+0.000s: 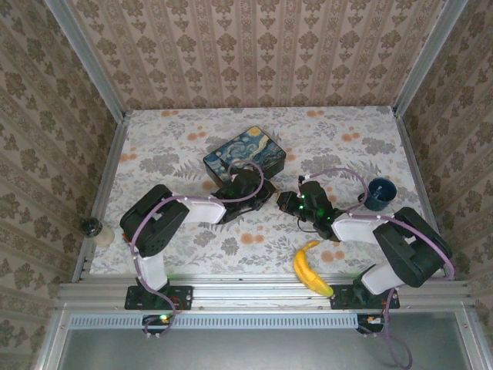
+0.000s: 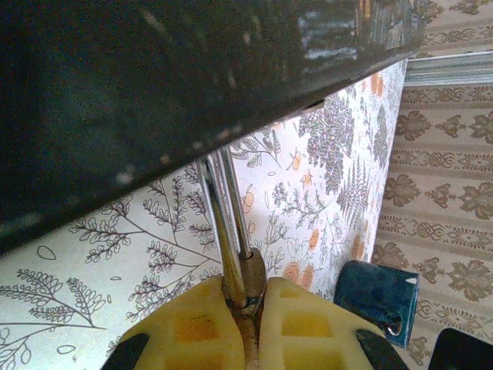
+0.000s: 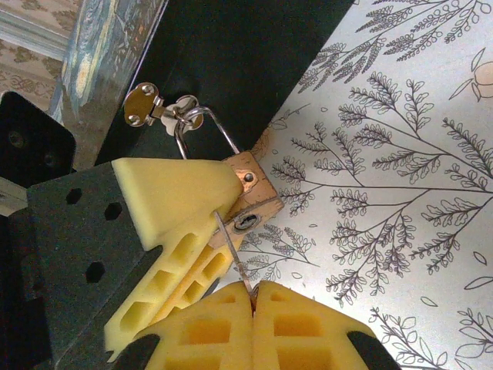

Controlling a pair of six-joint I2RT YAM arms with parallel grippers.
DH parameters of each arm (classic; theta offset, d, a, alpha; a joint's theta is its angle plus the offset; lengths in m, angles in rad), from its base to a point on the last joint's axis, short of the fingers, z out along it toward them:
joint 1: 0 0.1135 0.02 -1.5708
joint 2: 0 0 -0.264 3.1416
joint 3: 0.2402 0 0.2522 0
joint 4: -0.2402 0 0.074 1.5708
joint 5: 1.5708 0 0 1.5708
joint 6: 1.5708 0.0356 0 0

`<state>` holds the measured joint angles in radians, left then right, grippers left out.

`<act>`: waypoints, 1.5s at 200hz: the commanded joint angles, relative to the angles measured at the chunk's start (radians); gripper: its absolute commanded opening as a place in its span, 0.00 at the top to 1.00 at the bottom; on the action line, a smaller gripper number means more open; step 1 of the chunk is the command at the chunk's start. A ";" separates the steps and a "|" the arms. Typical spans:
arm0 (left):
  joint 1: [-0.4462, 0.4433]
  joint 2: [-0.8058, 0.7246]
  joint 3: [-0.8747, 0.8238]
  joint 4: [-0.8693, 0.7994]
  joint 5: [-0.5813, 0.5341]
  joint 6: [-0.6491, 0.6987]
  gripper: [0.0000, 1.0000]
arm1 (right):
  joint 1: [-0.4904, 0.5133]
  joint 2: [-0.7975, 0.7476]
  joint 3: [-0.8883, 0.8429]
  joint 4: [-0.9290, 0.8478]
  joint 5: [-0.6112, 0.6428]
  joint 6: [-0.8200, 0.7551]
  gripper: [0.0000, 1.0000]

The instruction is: Unlock the padlock with the key

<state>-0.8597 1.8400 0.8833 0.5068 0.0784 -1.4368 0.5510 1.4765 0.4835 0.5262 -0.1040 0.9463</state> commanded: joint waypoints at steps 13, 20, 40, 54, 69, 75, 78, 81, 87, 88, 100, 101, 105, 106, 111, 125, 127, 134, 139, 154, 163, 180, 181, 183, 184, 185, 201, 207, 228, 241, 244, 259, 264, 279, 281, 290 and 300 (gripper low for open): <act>-0.019 0.033 -0.057 -0.058 0.078 -0.096 1.00 | -0.015 -0.035 0.026 -0.014 -0.035 0.020 1.00; -0.019 0.034 -0.057 -0.043 0.079 -0.090 1.00 | -0.021 -0.032 0.025 -0.007 -0.045 0.031 1.00; -0.021 0.039 -0.066 0.021 0.083 -0.066 1.00 | -0.048 -0.014 0.020 0.049 -0.101 0.069 1.00; -0.021 0.036 -0.087 0.066 0.087 -0.056 1.00 | -0.075 0.005 0.021 0.103 -0.162 0.102 1.00; -0.017 0.031 -0.113 0.104 0.092 -0.049 1.00 | -0.101 0.031 0.028 0.148 -0.222 0.135 1.00; -0.016 0.029 -0.123 0.120 0.095 -0.047 1.00 | -0.108 0.043 0.028 0.174 -0.244 0.149 1.00; -0.014 0.028 -0.128 0.128 0.096 -0.048 1.00 | -0.115 0.051 0.028 0.190 -0.257 0.161 1.00; -0.015 0.028 -0.133 0.137 0.097 -0.048 1.00 | -0.119 0.057 0.028 0.203 -0.267 0.169 1.00; -0.013 0.027 -0.143 0.156 0.099 -0.047 1.00 | -0.127 0.071 0.027 0.228 -0.284 0.186 1.00; -0.012 0.027 -0.145 0.160 0.098 -0.047 1.00 | -0.127 0.073 0.027 0.232 -0.287 0.190 1.00; -0.013 0.025 -0.163 0.193 0.101 -0.049 1.00 | -0.140 0.101 0.024 0.281 -0.314 0.225 1.00; -0.013 0.025 -0.163 0.196 0.102 -0.049 1.00 | -0.141 0.103 0.025 0.286 -0.315 0.228 1.00; -0.012 0.025 -0.167 0.206 0.103 -0.048 1.00 | -0.144 0.113 0.026 0.302 -0.322 0.238 1.00; -0.013 0.025 -0.168 0.208 0.104 -0.048 1.00 | -0.145 0.116 0.025 0.306 -0.324 0.240 1.00; -0.012 0.027 -0.173 0.218 0.105 -0.049 1.00 | -0.147 0.128 0.026 0.324 -0.331 0.251 1.00; -0.014 0.027 -0.185 0.241 0.112 -0.054 1.00 | -0.155 0.162 0.026 0.379 -0.346 0.280 1.00; -0.014 0.027 -0.187 0.244 0.112 -0.055 1.00 | -0.156 0.166 0.025 0.386 -0.347 0.283 1.00; -0.014 0.024 -0.195 0.244 0.113 -0.060 1.00 | -0.160 0.179 0.024 0.403 -0.347 0.293 1.00; -0.014 0.022 -0.199 0.245 0.113 -0.065 1.00 | -0.164 0.187 0.023 0.411 -0.347 0.299 1.00; -0.012 0.018 -0.211 0.249 0.121 -0.075 1.00 | -0.176 0.209 0.022 0.437 -0.348 0.308 1.00; -0.009 0.015 -0.214 0.248 0.129 -0.075 1.00 | -0.185 0.220 0.023 0.449 -0.349 0.310 1.00; 0.001 0.000 -0.217 0.208 0.147 -0.070 1.00 | -0.203 0.233 0.026 0.457 -0.352 0.313 1.00; 0.001 -0.001 -0.217 0.204 0.149 -0.069 1.00 | -0.204 0.233 0.026 0.457 -0.354 0.313 1.00; 0.003 -0.005 -0.217 0.198 0.150 -0.069 1.00 | -0.206 0.235 0.025 0.458 -0.355 0.313 1.00; 0.003 -0.007 -0.218 0.194 0.150 -0.068 1.00 | -0.207 0.234 0.026 0.458 -0.356 0.313 1.00; 0.003 -0.008 -0.219 0.191 0.150 -0.067 1.00 | -0.208 0.234 0.026 0.459 -0.356 0.314 1.00; 0.016 -0.039 -0.222 0.126 0.151 -0.046 1.00 | -0.216 0.228 0.025 0.455 -0.367 0.314 1.00; 0.019 -0.053 -0.224 0.101 0.149 -0.036 1.00 | -0.217 0.222 0.024 0.445 -0.368 0.310 1.00; 0.032 -0.093 -0.219 -0.017 0.152 0.002 1.00 | -0.216 0.173 0.022 0.335 -0.373 0.277 1.00; 0.034 -0.110 -0.212 -0.095 0.154 0.033 1.00 | -0.217 0.117 0.023 0.214 -0.369 0.236 1.00; 0.035 -0.112 -0.211 -0.113 0.156 0.040 1.00 | -0.217 0.100 0.022 0.174 -0.367 0.224 1.00; 0.034 -0.119 -0.209 -0.182 0.160 0.060 0.99 | -0.217 0.007 0.025 -0.024 -0.341 0.151 1.00; 0.033 -0.119 -0.214 -0.191 0.162 0.065 0.99 | -0.217 -0.027 0.028 -0.094 -0.327 0.121 1.00; 0.033 -0.115 -0.221 -0.225 0.170 0.088 0.88 | -0.217 -0.146 0.026 -0.266 -0.279 0.046 1.00; 0.033 -0.113 -0.221 -0.231 0.172 0.091 0.85 | -0.217 -0.159 0.026 -0.288 -0.271 0.040 1.00; 0.032 -0.106 -0.218 -0.251 0.176 0.110 0.71 | -0.216 -0.213 0.028 -0.377 -0.240 0.001 1.00; 0.028 -0.095 -0.211 -0.271 0.178 0.131 0.61 | -0.216 -0.269 0.028 -0.444 -0.217 -0.029 1.00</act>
<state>-0.8230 1.6966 0.7025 0.4904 0.1650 -1.3029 0.3378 1.3228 0.4900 0.3939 -0.4210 1.0565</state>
